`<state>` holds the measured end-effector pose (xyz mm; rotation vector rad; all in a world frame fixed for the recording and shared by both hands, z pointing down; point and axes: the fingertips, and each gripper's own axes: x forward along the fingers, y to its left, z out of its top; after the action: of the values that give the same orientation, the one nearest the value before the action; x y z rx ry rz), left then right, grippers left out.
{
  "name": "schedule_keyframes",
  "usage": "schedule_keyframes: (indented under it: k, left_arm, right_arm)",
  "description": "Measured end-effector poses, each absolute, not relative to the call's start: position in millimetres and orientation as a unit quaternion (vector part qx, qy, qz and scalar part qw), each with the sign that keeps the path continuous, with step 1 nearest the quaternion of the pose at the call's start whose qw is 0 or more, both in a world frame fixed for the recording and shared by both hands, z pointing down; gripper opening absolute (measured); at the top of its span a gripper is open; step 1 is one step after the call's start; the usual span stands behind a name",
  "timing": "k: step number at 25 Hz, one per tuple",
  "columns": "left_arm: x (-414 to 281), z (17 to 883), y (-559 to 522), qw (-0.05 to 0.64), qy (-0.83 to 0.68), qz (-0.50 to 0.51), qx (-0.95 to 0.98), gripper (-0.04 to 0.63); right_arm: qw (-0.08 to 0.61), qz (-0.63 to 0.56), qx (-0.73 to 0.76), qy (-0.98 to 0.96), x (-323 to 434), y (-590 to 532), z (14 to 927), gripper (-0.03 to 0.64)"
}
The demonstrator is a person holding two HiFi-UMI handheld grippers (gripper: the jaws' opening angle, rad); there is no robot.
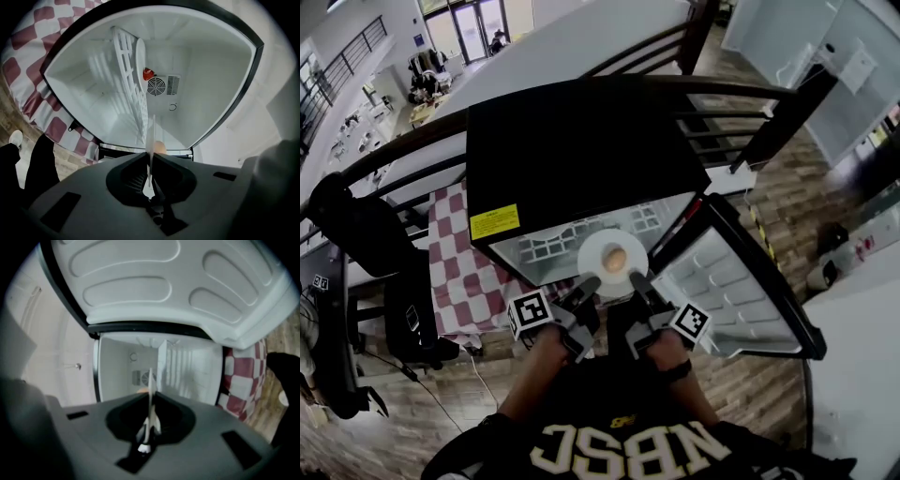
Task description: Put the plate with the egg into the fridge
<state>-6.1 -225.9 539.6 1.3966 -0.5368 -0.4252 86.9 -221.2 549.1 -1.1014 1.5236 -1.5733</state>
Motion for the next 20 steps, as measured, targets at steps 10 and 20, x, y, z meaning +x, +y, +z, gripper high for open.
schedule_keyframes:
  k: [10, 20]
  left_arm:
    - [6.2, 561.5, -273.3, 0.704, -0.284, -0.202, 0.618, 0.032]
    - [9.1, 570.3, -295.3, 0.712, -0.306, -0.216, 0.594, 0.032]
  right_arm:
    - [0.315, -0.586, -0.447, 0.598, 101.0, -270.3, 563.6, 0.040]
    - [0.320, -0.583, -0.467, 0.583, 104.6, -294.6, 568.9, 0.038]
